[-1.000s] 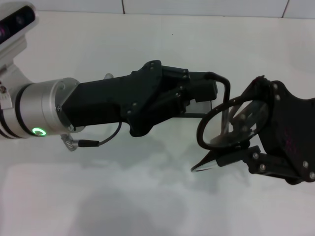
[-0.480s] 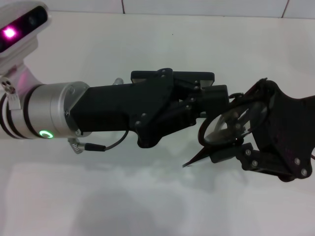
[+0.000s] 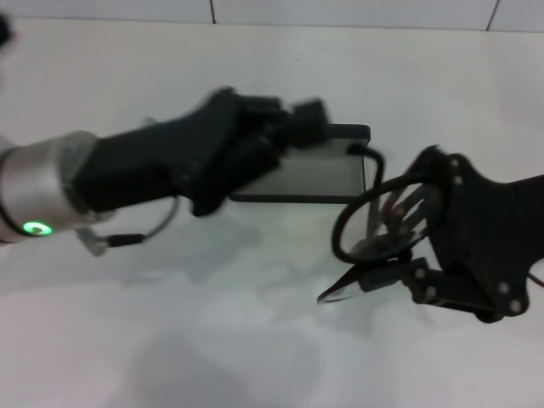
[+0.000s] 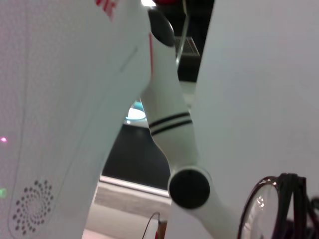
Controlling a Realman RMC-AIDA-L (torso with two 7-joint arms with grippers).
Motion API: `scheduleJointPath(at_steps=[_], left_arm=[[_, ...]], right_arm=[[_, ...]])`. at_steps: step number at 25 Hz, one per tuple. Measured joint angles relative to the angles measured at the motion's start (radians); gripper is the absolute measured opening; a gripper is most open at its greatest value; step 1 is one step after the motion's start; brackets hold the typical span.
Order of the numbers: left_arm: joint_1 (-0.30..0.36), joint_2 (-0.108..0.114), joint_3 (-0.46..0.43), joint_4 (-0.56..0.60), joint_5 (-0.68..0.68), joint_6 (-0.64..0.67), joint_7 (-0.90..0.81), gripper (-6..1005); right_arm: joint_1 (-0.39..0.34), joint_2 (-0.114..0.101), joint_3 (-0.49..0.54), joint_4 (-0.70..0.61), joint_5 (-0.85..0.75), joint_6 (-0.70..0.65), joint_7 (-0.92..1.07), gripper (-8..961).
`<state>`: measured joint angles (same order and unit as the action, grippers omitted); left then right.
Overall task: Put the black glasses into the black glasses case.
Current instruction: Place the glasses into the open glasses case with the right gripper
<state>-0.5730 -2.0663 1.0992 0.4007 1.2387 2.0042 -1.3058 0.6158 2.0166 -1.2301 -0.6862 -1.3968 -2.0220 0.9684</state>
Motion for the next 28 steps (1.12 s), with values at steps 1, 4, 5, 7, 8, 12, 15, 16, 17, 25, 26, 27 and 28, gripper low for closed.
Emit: scheduleJointPath(at_steps=[1,4,5,7,8,12,15,16,17,25,26,27,28], left_arm=[[0.011,0.007,-0.018,0.001,0.001,-0.002,0.001,48],[0.045,0.029,-0.069,0.004,0.001,-0.008,0.002,48],[0.062,0.038,-0.089,0.005,0.001,-0.012,0.002,48],[0.085,0.049,-0.112,0.006,0.001,-0.018,0.003,48],[0.100,0.058,-0.130,0.007,0.001,-0.021,0.003,48],[0.145,0.080,-0.171,0.020,0.003,-0.028,0.001,48],[0.169,0.095,-0.178,0.036,0.018,-0.038,-0.005,48],[0.176,0.098,-0.177,0.045,0.034,-0.044,-0.006,48],[0.181,0.101,-0.177,0.057,0.059,-0.047,-0.006,48],[0.217,0.104,-0.175,0.099,0.304,-0.052,0.061,49],[0.223,0.103,-0.174,0.100,0.321,-0.052,0.070,49],[0.228,0.102,-0.173,0.100,0.335,-0.052,0.077,49],[0.231,0.100,-0.172,0.102,0.354,-0.052,0.084,49]], right_arm=[[-0.001,0.001,0.000,-0.003,-0.014,0.013,0.017,109],[-0.002,0.002,-0.001,-0.024,-0.058,0.066,0.093,109],[-0.002,0.002,-0.001,-0.040,-0.076,0.090,0.128,109],[-0.002,0.002,-0.002,-0.110,-0.126,0.155,0.233,109],[-0.002,0.001,-0.002,-0.175,-0.168,0.193,0.317,109],[0.019,-0.002,0.000,-0.389,-0.366,0.276,0.614,110],[0.073,-0.003,0.001,-0.513,-0.530,0.281,0.834,110],[0.102,-0.002,-0.001,-0.542,-0.578,0.272,0.896,110],[0.123,-0.002,-0.005,-0.551,-0.608,0.262,0.930,110],[0.421,0.007,-0.095,-0.383,-0.873,0.282,1.127,110],[0.456,0.007,-0.102,-0.345,-0.883,0.296,1.128,110],[0.488,0.007,-0.106,-0.300,-0.893,0.309,1.129,110],[0.531,0.007,-0.112,-0.242,-0.906,0.330,1.127,110]])
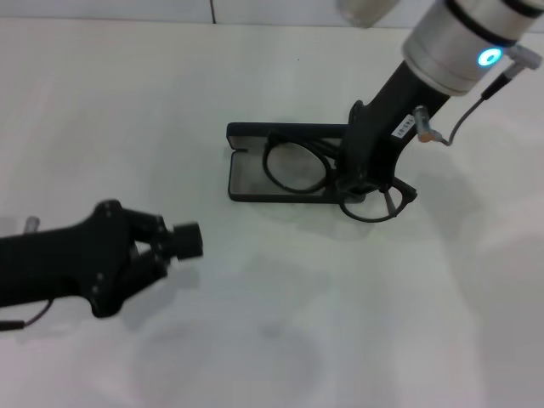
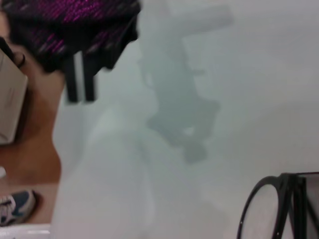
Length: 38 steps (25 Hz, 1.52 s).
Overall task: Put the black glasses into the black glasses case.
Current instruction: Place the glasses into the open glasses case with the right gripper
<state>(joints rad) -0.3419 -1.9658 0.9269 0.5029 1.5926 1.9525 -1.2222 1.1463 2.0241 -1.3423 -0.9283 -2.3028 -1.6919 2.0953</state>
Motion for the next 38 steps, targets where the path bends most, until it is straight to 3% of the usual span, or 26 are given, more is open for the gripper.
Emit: scheduleJointPath(at_steps=[4,10,22,38], left_arm=[[0.003,-0.008,0.000,0.010,0.073,0.000,0.022,49],[-0.003,-0.019,0.000,0.008,0.117,-0.002,0.046,49],[0.014,-0.054,-0.001,-0.002,0.126,-0.022,0.066,49],[-0.011,-0.071,0.000,-0.041,0.147,-0.075,0.078,49]], right_arm=[[0.083,0.001,-0.066,0.104,-0.032,0.079,-0.006,111],[0.144,0.004,-0.207,0.154,-0.023,0.163,0.003,111],[0.158,0.004,-0.461,0.215,-0.016,0.350,-0.009,111],[0.132,0.004,-0.483,0.217,0.056,0.450,-0.170,112]])
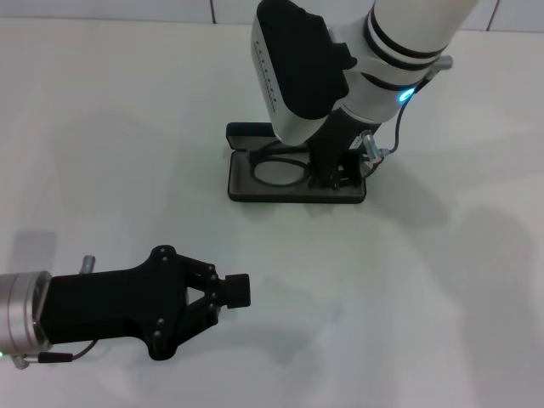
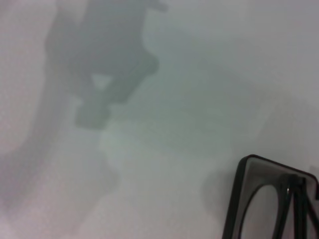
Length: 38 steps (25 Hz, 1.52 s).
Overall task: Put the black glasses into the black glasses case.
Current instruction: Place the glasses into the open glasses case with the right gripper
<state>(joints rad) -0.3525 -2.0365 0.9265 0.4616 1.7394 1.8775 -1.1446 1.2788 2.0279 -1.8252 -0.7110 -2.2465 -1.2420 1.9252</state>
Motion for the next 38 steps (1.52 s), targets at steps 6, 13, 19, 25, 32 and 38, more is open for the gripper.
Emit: scheduleJointPath(at_steps=[6,13,19,25,32,38], left_arm=[[0.000,-0.001,-0.001,-0.001,0.000,0.000,0.000,49],[0.000,-0.012,-0.001,-0.002,0.000,-0.001,0.000,49],[-0.001,-0.015,0.000,-0.011,0.001,-0.002,0.000,49],[-0.002,-0.015,0.000,-0.011,0.003,-0.004,0.000,49],[-0.002,-0.015,0.000,-0.011,0.003,-0.011,0.000,49],[-0.002,-0.016,0.000,-0.011,0.003,-0.015,0.000,49]], right_arm=[[-0.011,0.000,-0.002,0.010,0.011,0.032,-0.030,112],[-0.026,0.000,-0.006,0.048,0.037,0.077,-0.052,113],[-0.027,0.000,-0.006,0.077,0.053,0.110,-0.056,113],[-0.031,0.000,-0.006,0.079,0.053,0.115,-0.057,113],[-0.026,0.000,-0.007,0.079,0.055,0.110,-0.051,113],[-0.022,0.000,-0.012,0.080,0.064,0.109,-0.044,114]])
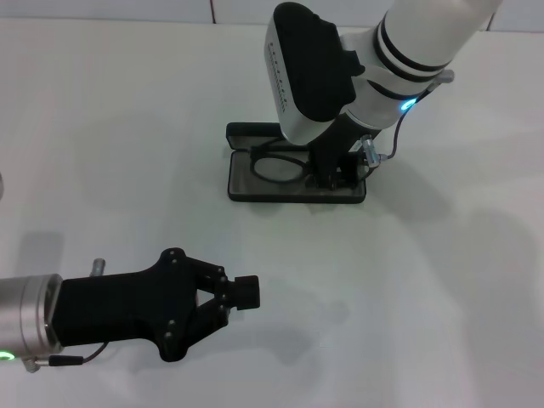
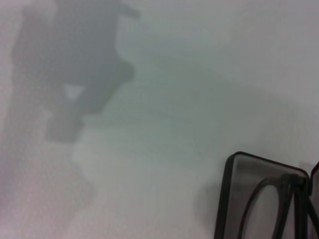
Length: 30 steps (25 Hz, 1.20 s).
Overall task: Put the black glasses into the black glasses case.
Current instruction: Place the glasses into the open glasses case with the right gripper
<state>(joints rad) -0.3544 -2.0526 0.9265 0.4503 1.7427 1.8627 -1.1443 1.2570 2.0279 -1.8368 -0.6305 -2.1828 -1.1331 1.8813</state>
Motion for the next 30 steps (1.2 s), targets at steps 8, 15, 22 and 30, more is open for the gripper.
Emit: scheduleJointPath(at_steps=[8,15,22,30], left_arm=[[0.000,0.000,0.000,-0.001,0.000,-0.002,0.000,49],[0.000,0.000,0.000,-0.001,0.000,-0.002,0.003,49],[0.003,-0.001,0.000,-0.003,0.000,-0.002,0.005,49],[0.001,-0.001,0.000,-0.023,0.000,-0.002,0.025,49]], right_arm=[[0.006,0.000,-0.001,0.008,0.002,-0.016,0.005,112],[0.007,0.000,-0.005,0.010,0.002,-0.017,0.023,149],[0.001,0.000,-0.022,0.002,0.001,-0.004,0.039,255],[-0.012,0.000,-0.025,-0.017,0.003,0.005,0.040,268]])
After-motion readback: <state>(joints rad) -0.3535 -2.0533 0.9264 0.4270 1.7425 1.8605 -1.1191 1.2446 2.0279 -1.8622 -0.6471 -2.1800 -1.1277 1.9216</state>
